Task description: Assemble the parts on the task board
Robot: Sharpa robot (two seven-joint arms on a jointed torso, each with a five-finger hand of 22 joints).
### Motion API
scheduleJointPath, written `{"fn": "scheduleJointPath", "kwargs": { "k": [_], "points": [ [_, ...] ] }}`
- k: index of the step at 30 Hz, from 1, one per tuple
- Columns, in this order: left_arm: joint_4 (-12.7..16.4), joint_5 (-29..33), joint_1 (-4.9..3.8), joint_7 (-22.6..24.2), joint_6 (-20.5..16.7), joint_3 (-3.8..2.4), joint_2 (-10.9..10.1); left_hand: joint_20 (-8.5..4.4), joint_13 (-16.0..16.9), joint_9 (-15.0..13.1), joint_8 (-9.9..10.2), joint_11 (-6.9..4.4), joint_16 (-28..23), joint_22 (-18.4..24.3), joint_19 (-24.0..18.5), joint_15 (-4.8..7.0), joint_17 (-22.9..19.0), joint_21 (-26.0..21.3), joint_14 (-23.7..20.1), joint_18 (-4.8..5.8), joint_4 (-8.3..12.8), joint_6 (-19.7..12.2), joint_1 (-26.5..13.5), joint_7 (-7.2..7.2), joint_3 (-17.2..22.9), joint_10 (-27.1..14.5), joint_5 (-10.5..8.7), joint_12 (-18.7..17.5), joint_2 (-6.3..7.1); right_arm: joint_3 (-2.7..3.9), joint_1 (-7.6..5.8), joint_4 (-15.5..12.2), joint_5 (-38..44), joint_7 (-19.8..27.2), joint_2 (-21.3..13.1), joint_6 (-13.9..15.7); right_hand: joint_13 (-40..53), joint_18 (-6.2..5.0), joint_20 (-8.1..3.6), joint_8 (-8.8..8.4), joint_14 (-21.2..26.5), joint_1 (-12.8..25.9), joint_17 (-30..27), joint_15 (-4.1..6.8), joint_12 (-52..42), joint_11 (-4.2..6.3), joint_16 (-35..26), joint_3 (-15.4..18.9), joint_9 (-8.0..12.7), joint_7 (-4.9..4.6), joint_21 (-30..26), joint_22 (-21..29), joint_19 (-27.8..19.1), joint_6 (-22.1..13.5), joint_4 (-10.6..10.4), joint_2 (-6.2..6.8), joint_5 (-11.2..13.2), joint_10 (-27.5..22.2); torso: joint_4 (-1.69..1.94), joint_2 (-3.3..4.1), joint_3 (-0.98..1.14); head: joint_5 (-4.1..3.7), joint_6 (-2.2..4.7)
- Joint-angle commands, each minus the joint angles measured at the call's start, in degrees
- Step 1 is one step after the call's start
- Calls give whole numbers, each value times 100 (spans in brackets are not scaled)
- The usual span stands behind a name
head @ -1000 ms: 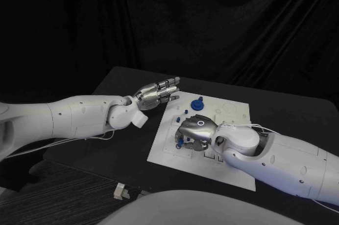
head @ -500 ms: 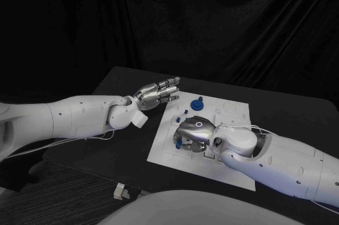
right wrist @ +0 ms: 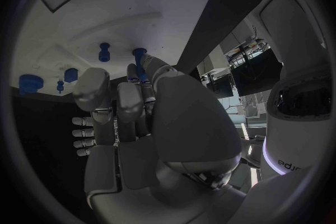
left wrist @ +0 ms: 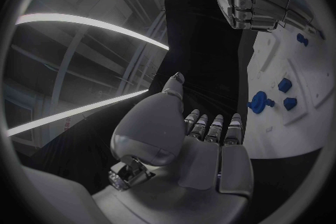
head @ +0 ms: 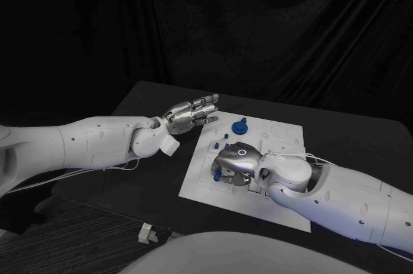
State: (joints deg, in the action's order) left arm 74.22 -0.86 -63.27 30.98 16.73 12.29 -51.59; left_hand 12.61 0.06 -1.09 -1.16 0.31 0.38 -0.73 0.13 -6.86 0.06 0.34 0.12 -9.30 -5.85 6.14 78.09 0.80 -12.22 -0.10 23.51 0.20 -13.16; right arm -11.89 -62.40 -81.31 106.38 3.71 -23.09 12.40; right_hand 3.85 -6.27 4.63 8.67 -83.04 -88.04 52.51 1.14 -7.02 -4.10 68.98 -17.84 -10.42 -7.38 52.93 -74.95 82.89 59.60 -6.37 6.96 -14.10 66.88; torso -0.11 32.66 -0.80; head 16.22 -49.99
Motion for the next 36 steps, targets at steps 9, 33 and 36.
{"fn": "scheduleJointPath", "kwargs": {
  "k": [9,33,36],
  "points": [
    [-15,38,6,44,96,-6,27,35,-5,-8,-26,-25,-38,-5,13,-36,-6,-7,-12,-60,3,17,-17,-40,-36,11,38,-18,-20,2,31,-30,44,-213,-33,-201,2,-53,5,-442,183,233,-206,0,210,-138,-153,-40,161,300,-340,-597,-177,-774,11,225,220,-776,-2,0,0,0,-1],
    [-45,38,7,7,109,-6,46,36,-6,-7,-26,-26,-38,-6,13,-42,-6,-7,-12,-59,-1,14,-27,-47,-38,10,39,-20,-30,2,19,-89,44,-142,-236,501,-7,-121,20,-500,418,297,-496,-6,-42,-161,-330,673,504,648,-896,-487,-364,-1947,23,143,564,-2145,-1,1,0,-15,-1],
    [-52,39,7,-3,107,-6,39,38,-6,-7,-26,-24,-38,-6,13,-47,-6,-7,-12,-57,-1,12,-34,-47,-41,10,36,-20,-34,3,-56,-208,-37,-151,-403,892,-4,-125,17,-536,349,211,-381,-5,-62,-157,-238,942,642,698,-891,-492,-320,-2458,-392,303,556,-2564,-2,0,-1,-35,-1]
  ]
}}
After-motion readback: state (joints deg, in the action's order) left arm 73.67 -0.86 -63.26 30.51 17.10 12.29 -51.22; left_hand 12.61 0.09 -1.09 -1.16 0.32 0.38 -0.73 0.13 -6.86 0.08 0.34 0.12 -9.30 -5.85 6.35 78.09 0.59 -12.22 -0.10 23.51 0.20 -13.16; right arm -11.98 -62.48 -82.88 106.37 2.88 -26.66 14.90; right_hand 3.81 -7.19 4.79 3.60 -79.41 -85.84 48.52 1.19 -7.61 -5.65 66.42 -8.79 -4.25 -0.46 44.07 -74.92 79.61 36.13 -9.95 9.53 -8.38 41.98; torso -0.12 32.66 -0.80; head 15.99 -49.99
